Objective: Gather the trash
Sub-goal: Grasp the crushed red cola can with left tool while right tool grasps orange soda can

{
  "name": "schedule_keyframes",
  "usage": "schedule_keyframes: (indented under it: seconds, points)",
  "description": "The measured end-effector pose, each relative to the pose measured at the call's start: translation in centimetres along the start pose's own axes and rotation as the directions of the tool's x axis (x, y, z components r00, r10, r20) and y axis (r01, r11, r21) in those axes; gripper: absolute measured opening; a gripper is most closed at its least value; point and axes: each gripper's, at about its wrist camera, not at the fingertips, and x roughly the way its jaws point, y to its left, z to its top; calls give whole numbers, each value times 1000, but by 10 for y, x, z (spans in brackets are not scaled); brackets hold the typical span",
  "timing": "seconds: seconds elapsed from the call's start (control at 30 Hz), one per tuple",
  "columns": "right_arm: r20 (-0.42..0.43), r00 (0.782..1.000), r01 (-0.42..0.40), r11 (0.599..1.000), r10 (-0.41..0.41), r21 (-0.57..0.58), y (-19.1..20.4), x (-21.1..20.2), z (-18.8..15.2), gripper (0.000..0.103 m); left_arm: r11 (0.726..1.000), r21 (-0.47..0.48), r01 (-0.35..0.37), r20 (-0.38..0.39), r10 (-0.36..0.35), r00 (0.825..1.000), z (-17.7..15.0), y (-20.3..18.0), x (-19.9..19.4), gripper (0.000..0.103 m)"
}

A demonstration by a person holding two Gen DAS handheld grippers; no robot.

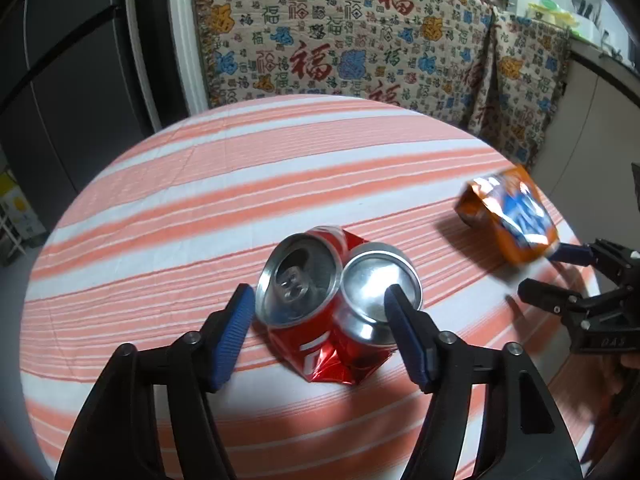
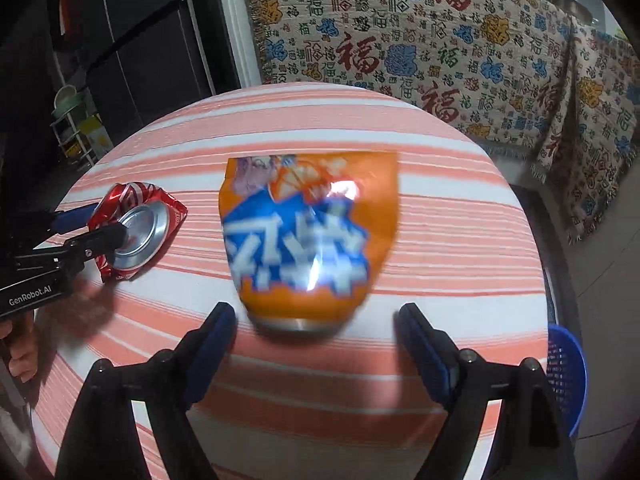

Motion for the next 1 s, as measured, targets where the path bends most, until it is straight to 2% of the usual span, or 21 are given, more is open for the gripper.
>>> schedule_keyframes:
  seconds: [0.27,0.4,0.57,0.6,0.63,0.67,0.7,0.73,1.0]
  points:
    - [46,999,0,1000,0,6,1,-15,2,87,1000,5,25,-1,-25,1000,9,7,-2,70]
    - [48,999,8,1000,-9,22,0,-12,4,87,999,51,-6,-15,7,1000,9,6,0,70]
    - [50,999,1,999,-3,50,0,-8,11,87,999,42,-6,-13,7,1000,9,7,4,69]
    - [51,999,-7,998,4,58,0,-7,13,87,999,49,-6,-9,7,1000,10,6,4,66]
    - [52,999,-12,998,9,62,0,-7,13,87,998,60,-7,-2,7,1000,11,4,4,53]
    - [55,998,-21,998,17,68,0,-7,14,87,997,73,-4,-1,4,1000,13,4,5,32]
    - [60,998,-27,997,23,75,0,-7,15,85,997,83,-2,3,2,1000,13,2,5,32]
    - [62,998,-25,996,20,82,-1,-8,15,66,997,80,-3,8,2,1000,13,2,4,31]
    - [98,995,-1,999,-4,53,2,-23,15,65,999,6,32,49,-32,998,18,12,-9,31]
